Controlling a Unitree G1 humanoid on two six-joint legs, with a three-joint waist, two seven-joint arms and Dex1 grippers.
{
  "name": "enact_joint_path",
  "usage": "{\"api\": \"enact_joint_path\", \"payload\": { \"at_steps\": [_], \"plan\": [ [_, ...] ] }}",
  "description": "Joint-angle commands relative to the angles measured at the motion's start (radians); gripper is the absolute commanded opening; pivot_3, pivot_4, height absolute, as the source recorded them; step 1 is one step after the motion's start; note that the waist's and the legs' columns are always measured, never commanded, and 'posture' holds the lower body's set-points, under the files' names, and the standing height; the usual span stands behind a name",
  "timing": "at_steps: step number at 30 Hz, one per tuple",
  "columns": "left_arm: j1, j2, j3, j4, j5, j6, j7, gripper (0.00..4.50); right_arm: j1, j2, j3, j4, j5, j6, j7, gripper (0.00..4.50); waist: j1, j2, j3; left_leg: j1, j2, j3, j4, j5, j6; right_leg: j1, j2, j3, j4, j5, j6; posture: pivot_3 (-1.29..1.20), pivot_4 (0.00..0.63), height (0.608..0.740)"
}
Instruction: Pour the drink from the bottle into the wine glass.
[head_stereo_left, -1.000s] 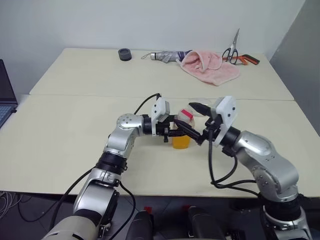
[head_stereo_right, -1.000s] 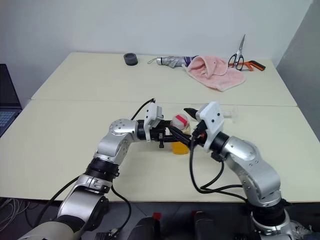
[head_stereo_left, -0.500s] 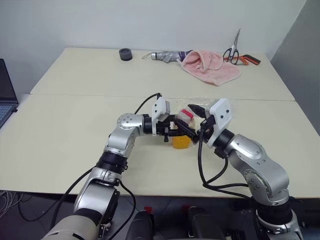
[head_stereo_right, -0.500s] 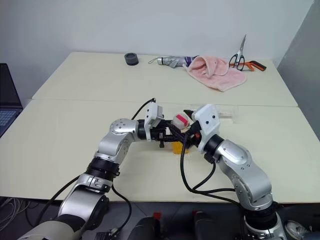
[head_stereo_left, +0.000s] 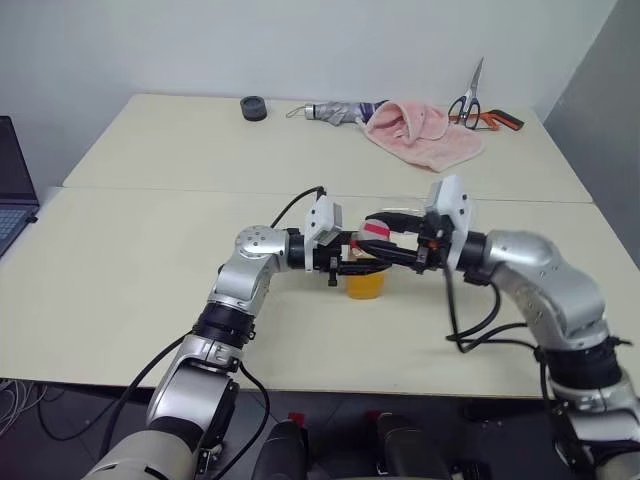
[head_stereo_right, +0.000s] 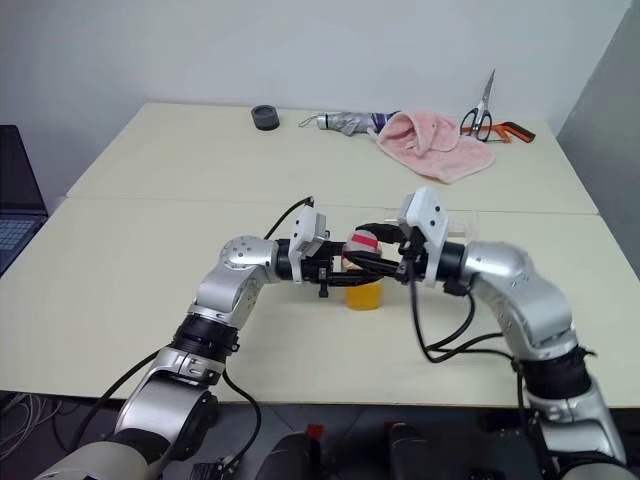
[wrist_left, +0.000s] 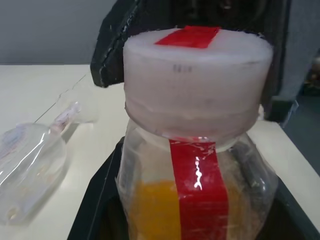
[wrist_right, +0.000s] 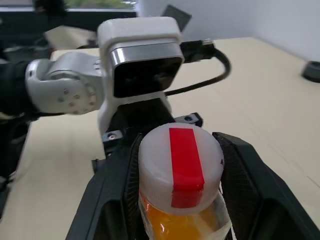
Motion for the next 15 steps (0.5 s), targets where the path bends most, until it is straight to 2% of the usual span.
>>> {"api": "enact_joint_path", "payload": {
  "at_steps": [1,4,5,8,11,15],
  "plan": [
    [-0.015,0.013,0.023,-0.031,-0.016,-0.001,-0.001,1.82,-0.038,-0.045,-0.038,0.041,0.024,0.008,0.068,1.89,0.0,0.0,0.0,0.0,0.0,0.0,0.0,0.0,0.0,0.0,0.0,0.0,0.0,0.0,0.0,0.0,0.15,0.74],
    [-0.012,0.012,0.026,-0.035,-0.018,0.003,0.011,1.82,0.006,-0.015,-0.083,0.005,-0.002,-0.032,-0.034,1.89,0.002,0.0,0.0,-0.001,0.0,0.0,0.0,0.0,0.0,0.0,0.0,0.0,0.0,0.0,0.0,0.0,0.15,0.74],
    [-0.011,0.011,0.027,-0.034,-0.018,0.003,0.015,1.82,0.035,-0.011,-0.099,-0.032,-0.001,-0.032,-0.065,2.62,0.002,0.0,0.0,-0.001,0.0,0.0,0.0,0.0,0.0,0.0,-0.001,0.0,0.0,0.0,0.0,0.0,0.15,0.74],
    [-0.011,0.012,0.031,-0.027,-0.018,0.005,0.027,1.82,0.131,0.014,-0.139,-0.196,-0.003,-0.018,-0.191,3.58,0.004,0.0,0.0,-0.001,0.0,-0.001,0.0,0.0,0.0,0.0,-0.002,0.0,0.0,0.0,0.0,0.0,0.15,0.74],
    [-0.013,0.011,0.033,-0.017,-0.016,0.002,0.03,1.82,0.196,0.045,-0.136,-0.325,-0.006,0.015,-0.297,3.6,0.004,0.0,0.0,-0.001,0.0,0.0,0.0,0.0,0.0,0.0,-0.002,0.0,0.0,0.0,0.0,0.0,0.15,0.74],
    [-0.022,0.005,0.034,0.002,-0.01,-0.007,0.032,1.82,0.251,0.139,-0.07,-0.438,-0.104,0.051,-0.508,3.6,0.001,0.0,0.0,0.0,0.0,0.0,0.0,0.0,0.0,0.0,0.0,0.0,0.001,0.0,0.0,0.0,0.15,0.74]
  ]
}}
